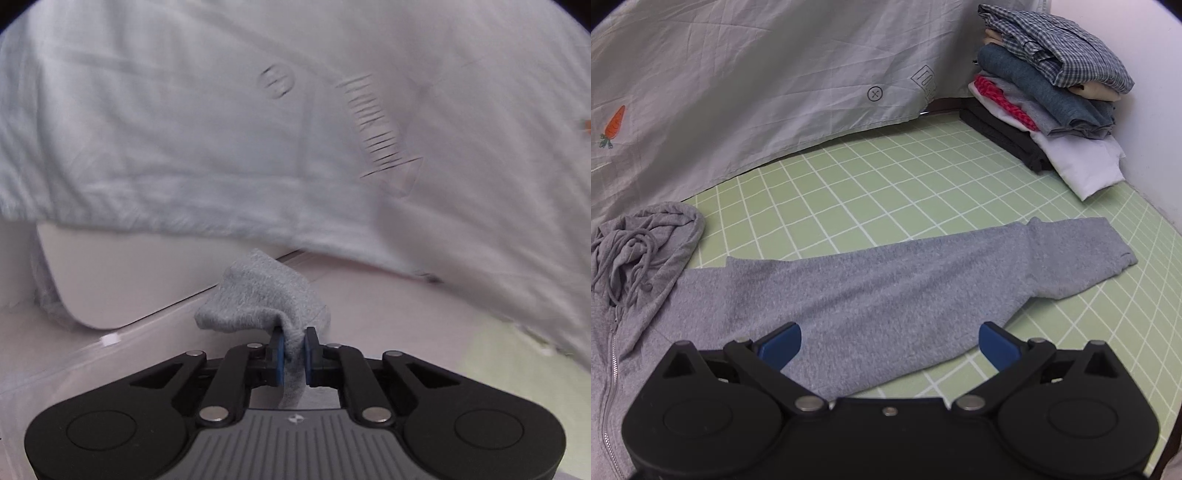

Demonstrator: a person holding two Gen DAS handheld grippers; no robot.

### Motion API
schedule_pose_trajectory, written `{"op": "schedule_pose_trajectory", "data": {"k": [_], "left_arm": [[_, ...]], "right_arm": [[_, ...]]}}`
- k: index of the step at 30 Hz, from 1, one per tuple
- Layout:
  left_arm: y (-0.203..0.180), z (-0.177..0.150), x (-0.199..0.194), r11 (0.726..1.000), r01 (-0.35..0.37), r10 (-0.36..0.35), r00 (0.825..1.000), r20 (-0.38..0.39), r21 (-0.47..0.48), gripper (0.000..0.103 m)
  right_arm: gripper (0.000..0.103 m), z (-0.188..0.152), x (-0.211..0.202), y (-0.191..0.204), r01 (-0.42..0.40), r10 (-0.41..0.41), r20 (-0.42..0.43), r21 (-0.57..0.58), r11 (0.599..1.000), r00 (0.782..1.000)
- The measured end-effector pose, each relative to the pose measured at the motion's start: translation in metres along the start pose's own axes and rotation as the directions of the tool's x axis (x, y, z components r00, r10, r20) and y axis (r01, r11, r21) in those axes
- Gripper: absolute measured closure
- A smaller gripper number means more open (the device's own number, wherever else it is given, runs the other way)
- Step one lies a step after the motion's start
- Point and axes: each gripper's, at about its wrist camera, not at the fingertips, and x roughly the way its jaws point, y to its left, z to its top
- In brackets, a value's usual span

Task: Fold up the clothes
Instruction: 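Fold the sleeve across the hoodie body with the left gripper and release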

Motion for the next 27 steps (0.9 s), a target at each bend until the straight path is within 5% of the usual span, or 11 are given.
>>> {"op": "schedule_pose_trajectory", "data": {"k": [5,10,13,14,15,19,21,27], "left_arm": [[-0.089,-0.010,-0.067,0.966,0.236,-0.237,0.971,0.003,0.109,0.092],[-0.198,-0.058,-0.127,0.858,0.481,-0.461,0.876,-0.143,0.179,0.091],[-0.251,-0.102,-0.150,0.804,0.558,-0.493,0.819,-0.292,0.206,0.072],[-0.263,-0.115,-0.157,0.791,0.564,-0.478,0.811,-0.337,0.235,0.051],[-0.272,-0.128,-0.164,0.778,0.566,-0.457,0.808,-0.373,0.272,0.030],[-0.277,-0.172,-0.182,0.711,0.562,-0.375,0.811,-0.449,0.423,0.023],[-0.266,-0.184,-0.181,0.729,0.516,-0.309,0.835,-0.456,0.451,0.022],[-0.215,-0.195,-0.157,0.853,0.334,-0.116,0.870,-0.479,0.401,0.017]], "right_arm": [[0.000,-0.010,0.000,-0.011,-0.031,0.031,0.023,-0.003,1.000,0.999],[0.000,-0.027,0.004,-0.036,-0.031,0.031,0.010,0.004,1.000,0.999],[0.000,-0.034,0.004,-0.053,-0.028,0.028,0.004,0.051,0.998,1.000],[0.000,-0.036,0.004,-0.059,-0.021,0.021,0.006,0.068,0.997,1.000],[0.000,-0.037,0.004,-0.064,-0.018,0.017,0.013,0.084,0.996,1.000],[0.000,-0.038,-0.001,-0.078,-0.026,0.018,0.060,0.139,0.990,0.998],[0.000,-0.038,-0.003,-0.080,-0.048,0.037,0.072,0.156,0.987,0.997],[0.000,-0.046,-0.002,-0.041,-0.179,0.177,0.039,0.063,0.982,0.983]]}}
